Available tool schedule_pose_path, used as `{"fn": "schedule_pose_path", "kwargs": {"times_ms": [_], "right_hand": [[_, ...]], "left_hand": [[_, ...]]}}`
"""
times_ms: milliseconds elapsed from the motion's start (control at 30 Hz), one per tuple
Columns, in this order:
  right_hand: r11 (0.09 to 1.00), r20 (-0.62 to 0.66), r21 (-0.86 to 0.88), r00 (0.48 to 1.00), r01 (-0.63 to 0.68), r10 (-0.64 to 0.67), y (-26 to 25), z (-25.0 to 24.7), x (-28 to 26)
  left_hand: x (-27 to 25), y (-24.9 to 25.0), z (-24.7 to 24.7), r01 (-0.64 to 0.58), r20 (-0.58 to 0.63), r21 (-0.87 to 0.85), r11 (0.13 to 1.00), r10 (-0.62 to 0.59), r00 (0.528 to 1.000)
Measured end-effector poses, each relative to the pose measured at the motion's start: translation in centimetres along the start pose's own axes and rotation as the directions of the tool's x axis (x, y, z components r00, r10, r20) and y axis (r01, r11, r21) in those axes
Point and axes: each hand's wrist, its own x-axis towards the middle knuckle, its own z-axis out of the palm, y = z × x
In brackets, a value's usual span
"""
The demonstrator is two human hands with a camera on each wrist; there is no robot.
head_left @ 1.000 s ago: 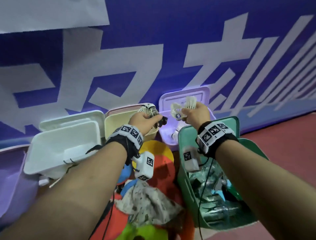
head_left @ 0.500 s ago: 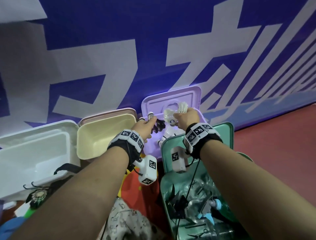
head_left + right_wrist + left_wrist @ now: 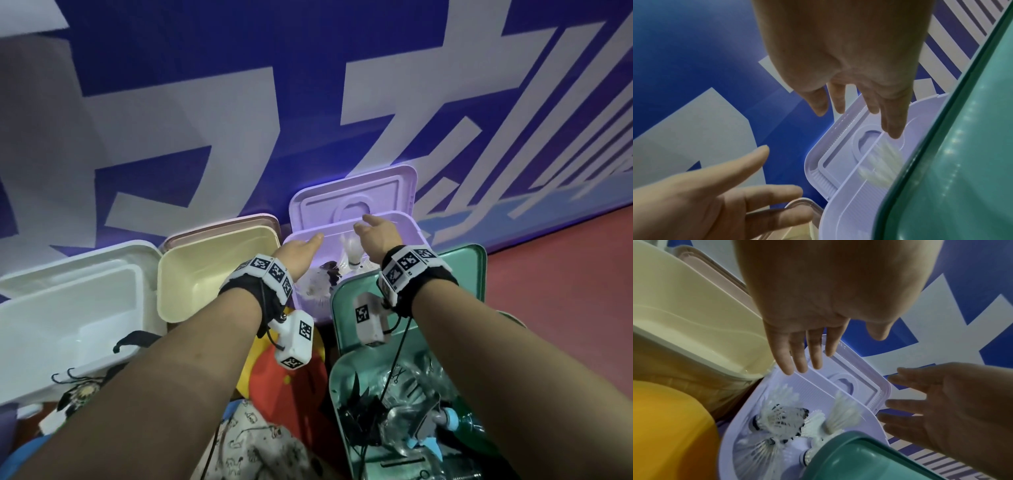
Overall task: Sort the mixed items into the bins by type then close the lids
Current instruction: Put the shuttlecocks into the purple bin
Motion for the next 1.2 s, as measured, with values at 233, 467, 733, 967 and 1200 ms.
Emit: {"fn": "schedule_pose_path", "kwargs": {"times_ms": [233, 467, 733, 967, 1200], "right_hand": [[0.995, -0.007, 0.019, 0.996, 0.094, -0.093, -1.9, 0.7, -2.0], [0.966, 0.070, 0.000, 0.964, 0.258, -0.257, -6.1, 6.5, -7.3], [0.946, 0.267, 0.005, 0.911, 0.325, -0.315, -10.4, 17.5, -16.9], [0.924, 0.403, -0.128, 0.870, 0.361, -0.284, -9.5, 29.7, -23.4], [0.772, 0.577, -0.391, 0.787, 0.501, -0.218, -9.0, 38.7, -28.3]], "left_hand": [[-0.2, -1.4, -1.7, -0.122, -0.183, -0.052, 0.991, 0.111, 0.977], [-3.4, -6.0, -8.0, -0.212, -0.394, -0.055, 0.976, 0.174, 0.903], [-11.8, -15.6, -16.9, -0.220, -0.464, -0.068, 0.973, 0.164, 0.870], [-20.2, -28.3, -24.5, -0.131, -0.548, -0.176, 0.976, 0.013, 0.836], [-26.0, -37.4, -28.5, -0.042, -0.606, -0.218, 0.975, -0.102, 0.789]]}}
